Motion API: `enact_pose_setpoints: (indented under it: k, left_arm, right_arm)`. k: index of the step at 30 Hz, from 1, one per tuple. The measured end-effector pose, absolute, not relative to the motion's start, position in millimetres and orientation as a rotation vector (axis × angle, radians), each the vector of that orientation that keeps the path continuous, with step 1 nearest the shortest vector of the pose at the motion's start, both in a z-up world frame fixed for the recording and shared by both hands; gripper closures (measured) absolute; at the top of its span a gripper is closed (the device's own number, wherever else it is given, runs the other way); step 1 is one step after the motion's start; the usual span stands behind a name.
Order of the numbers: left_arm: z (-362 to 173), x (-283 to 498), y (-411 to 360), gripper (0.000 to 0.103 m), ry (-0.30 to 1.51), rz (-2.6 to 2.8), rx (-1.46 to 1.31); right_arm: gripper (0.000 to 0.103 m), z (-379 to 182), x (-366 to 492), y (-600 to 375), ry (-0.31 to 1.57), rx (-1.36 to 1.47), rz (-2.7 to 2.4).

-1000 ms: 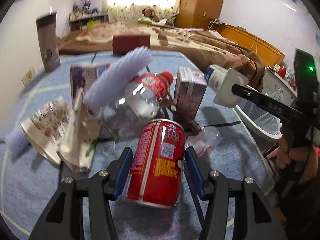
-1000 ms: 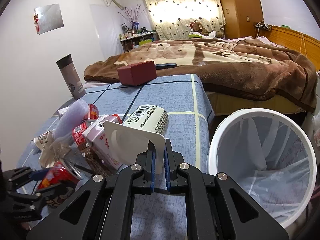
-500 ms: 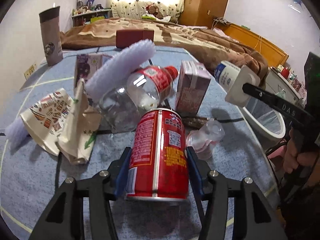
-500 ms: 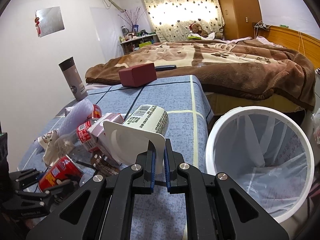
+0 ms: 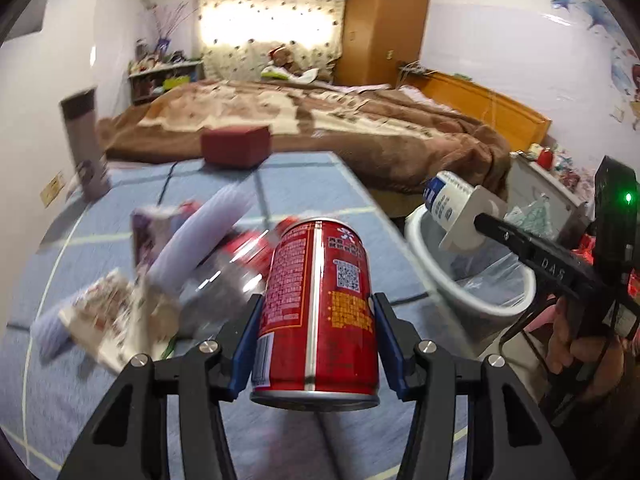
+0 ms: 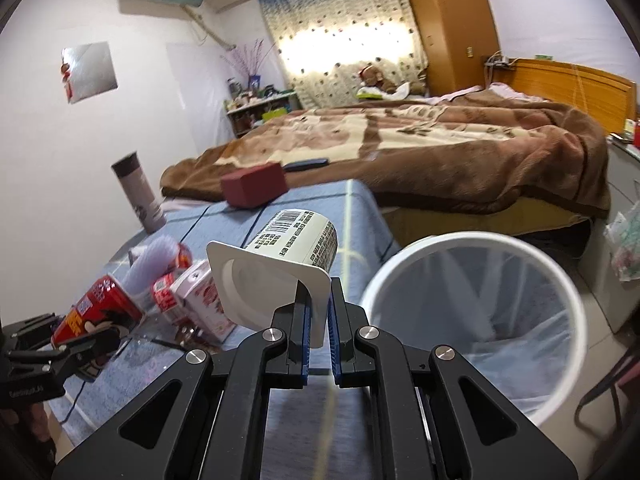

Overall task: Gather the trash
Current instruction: 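Carry the red can and yogurt cup over the wastebasket and open both tools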

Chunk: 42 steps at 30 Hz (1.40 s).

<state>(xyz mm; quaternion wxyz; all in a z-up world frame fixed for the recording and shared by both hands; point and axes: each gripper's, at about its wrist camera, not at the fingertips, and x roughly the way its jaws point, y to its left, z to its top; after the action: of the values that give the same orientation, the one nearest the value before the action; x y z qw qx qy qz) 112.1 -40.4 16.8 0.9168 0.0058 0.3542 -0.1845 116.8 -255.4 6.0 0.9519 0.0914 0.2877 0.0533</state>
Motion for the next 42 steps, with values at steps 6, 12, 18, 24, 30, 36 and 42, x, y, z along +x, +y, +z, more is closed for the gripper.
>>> enact_pose_setpoints:
  k: [6,12,18,24,30,36,42]
  left_arm:
    - [29,125,-91,0.048,0.708,-0.488,0.034]
    - [25,134,-148,0.048,0.727,-0.596,0.062]
    - [16,139,-198,0.048,0.756,-0.669,0.096]
    - [1,153,-236,0.048,0.802,-0.691,0.120]
    - [-9,159,-246,0.047,0.831,-0.683,0.109]
    - [-8,160,-243,0.031,0.820,-0.675,0.095]
    - [-5,158,-232,0.030,0.807,-0.663,0.078]
  right_arm:
    - [0.095,14,104,-289,0.571,0.178,0.010]
    - [0.095,8,98,-322,0.600,0.187,-0.083]
    - [0.095,-10,98,-349,0.665,0.190,-0.152]
    - [0.095,-27,105,-368,0.734,0.186,-0.185]
    - [0.095,-34,107,-384,0.772,0.172,-0.214]
    - [0.091,-34,103,-385,0.788,0.166,-0.206]
    - [0.087,-33,99,-386,0.777,0.190,-0.206]
